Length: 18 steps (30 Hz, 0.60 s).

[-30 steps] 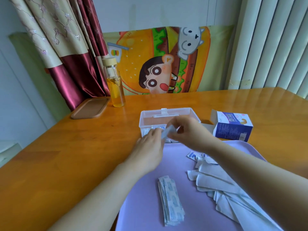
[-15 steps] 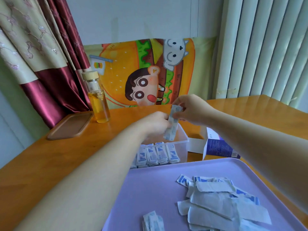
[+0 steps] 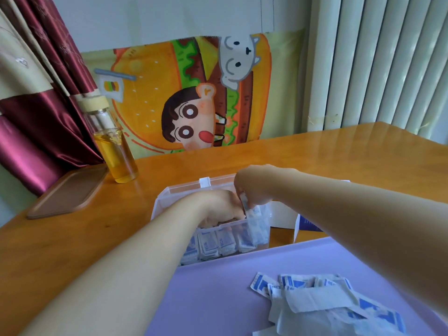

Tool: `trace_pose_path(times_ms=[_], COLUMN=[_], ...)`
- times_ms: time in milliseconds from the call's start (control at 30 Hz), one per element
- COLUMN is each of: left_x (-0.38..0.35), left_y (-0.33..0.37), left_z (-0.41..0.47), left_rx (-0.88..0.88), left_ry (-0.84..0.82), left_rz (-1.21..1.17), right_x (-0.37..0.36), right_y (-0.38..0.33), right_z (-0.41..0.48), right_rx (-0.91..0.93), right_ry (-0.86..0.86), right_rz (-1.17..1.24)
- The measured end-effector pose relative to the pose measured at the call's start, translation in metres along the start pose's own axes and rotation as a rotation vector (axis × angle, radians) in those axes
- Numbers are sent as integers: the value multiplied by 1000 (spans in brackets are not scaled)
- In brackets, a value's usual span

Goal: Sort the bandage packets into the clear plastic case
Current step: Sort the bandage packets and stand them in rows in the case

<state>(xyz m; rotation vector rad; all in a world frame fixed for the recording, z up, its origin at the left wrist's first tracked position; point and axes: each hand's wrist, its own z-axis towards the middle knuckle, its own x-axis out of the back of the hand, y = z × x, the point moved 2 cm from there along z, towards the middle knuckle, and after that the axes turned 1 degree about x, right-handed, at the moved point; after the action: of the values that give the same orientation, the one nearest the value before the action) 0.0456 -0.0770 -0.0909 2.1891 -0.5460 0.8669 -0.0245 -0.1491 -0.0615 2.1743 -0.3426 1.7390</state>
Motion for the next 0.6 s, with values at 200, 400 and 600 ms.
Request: trace_pose_path(times_ms=[200, 400, 600], left_x=[-4, -8, -7], left_y=[-2, -4, -9], left_z=[5, 7, 14], left_rx=[-118, -150, -145], left_ry=[-18, -13, -62], left_rz=[21, 82, 3], right_x=[2, 0, -6], right_y=[-9, -15, -19], right_z=[0, -1, -3], right_rx=[-17, 18, 69], right_ry=[-28, 23, 64], right_rz=[-237, -264, -268])
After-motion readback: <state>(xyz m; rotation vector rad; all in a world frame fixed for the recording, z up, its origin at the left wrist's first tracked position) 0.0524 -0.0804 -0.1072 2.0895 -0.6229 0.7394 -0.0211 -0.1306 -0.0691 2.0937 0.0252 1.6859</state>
